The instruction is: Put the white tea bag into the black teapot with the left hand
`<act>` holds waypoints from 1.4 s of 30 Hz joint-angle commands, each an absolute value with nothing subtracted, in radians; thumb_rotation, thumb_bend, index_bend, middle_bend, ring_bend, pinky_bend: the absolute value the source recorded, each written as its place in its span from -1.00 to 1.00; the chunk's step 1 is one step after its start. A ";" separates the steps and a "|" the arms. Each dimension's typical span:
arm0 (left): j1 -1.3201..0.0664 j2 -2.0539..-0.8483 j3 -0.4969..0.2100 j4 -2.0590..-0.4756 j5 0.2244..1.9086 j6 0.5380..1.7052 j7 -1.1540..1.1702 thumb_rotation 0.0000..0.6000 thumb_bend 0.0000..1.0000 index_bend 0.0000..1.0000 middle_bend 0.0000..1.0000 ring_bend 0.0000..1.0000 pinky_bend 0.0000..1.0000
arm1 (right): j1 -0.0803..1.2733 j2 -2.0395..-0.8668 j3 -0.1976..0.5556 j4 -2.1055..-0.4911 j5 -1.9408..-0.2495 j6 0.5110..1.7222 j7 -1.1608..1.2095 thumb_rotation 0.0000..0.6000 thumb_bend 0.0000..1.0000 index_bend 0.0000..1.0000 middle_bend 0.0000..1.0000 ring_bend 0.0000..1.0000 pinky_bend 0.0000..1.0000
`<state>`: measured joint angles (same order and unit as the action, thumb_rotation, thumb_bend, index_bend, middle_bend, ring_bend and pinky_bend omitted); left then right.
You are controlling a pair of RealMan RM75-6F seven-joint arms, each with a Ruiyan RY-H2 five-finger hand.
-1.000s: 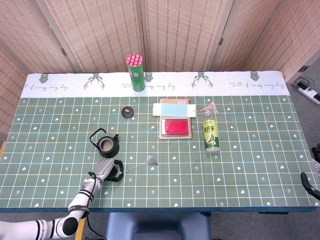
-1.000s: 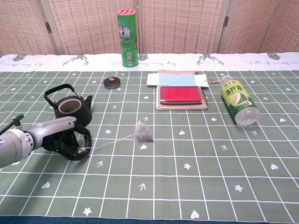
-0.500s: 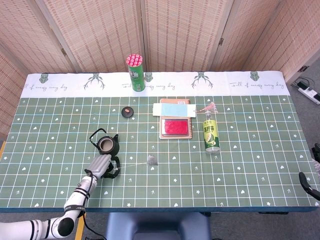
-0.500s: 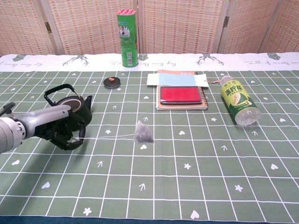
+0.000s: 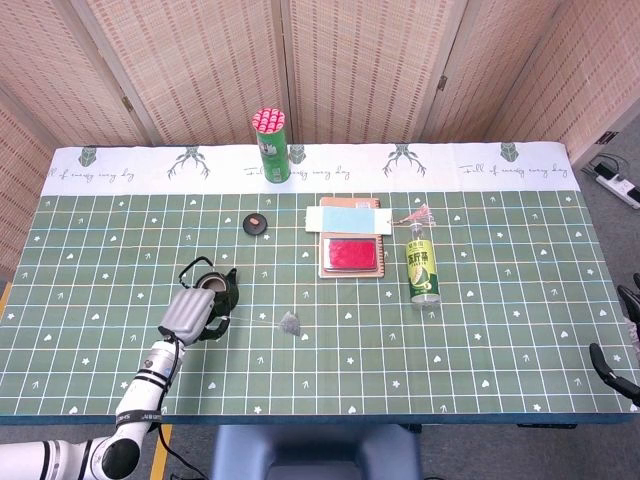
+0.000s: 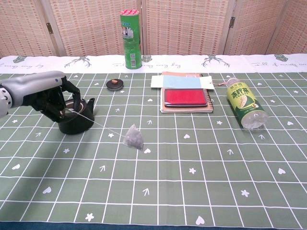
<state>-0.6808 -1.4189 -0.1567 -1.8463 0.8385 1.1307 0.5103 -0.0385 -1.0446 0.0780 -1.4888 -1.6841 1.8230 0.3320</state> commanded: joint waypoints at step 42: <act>-0.845 -1.192 -0.327 -2.011 0.674 1.244 0.693 1.00 0.20 0.26 1.00 1.00 1.00 | -0.007 -1.047 0.092 -1.519 -1.626 1.738 0.277 1.00 -0.16 -1.00 -1.00 -1.00 -1.00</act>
